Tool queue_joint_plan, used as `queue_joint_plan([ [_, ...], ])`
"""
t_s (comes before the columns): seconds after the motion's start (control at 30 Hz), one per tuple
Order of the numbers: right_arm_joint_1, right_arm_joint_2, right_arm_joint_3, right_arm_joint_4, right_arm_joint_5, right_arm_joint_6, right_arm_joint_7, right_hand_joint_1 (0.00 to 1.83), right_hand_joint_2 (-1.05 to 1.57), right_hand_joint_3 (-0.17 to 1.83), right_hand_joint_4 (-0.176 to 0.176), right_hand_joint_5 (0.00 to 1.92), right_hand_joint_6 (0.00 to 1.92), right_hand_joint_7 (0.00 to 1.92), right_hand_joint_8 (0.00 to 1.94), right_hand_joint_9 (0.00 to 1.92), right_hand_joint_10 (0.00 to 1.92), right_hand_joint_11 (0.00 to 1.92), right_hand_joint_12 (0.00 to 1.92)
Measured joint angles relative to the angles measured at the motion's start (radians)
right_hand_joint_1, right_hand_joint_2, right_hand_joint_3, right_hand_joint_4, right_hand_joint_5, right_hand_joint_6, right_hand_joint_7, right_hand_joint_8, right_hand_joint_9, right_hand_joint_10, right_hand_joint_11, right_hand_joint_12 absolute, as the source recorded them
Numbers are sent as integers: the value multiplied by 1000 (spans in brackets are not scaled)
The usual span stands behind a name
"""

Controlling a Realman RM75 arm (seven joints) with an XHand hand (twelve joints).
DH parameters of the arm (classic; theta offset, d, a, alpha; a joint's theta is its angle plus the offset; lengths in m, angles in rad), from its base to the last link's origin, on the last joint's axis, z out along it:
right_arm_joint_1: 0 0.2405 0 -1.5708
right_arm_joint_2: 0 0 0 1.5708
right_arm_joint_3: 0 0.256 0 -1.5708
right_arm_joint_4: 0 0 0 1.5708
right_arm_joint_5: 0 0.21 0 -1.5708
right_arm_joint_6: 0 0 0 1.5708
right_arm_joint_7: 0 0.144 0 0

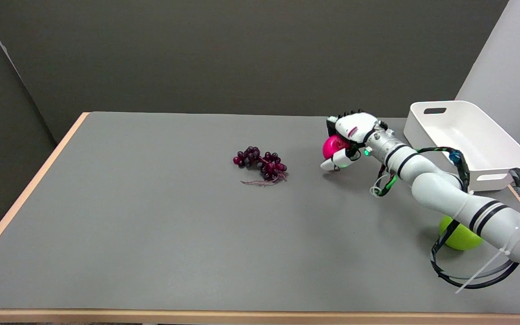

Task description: Pick up the red apple.

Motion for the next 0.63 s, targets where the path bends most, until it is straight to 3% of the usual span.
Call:
queue_joint_plan([
  [0.33,-44,28,55,124,-63,113,1,1324,1199,141,-176,532,1733,810,1259,652,1510,715,1645],
  [0.53,-91,40,171,207,-123,161,1,1328,1153,224,-176,539,1728,823,1253,672,1491,705,1700],
  [0.63,-119,44,255,239,-149,175,-3,1328,1179,172,-176,538,1727,823,1248,663,1497,711,1670],
])
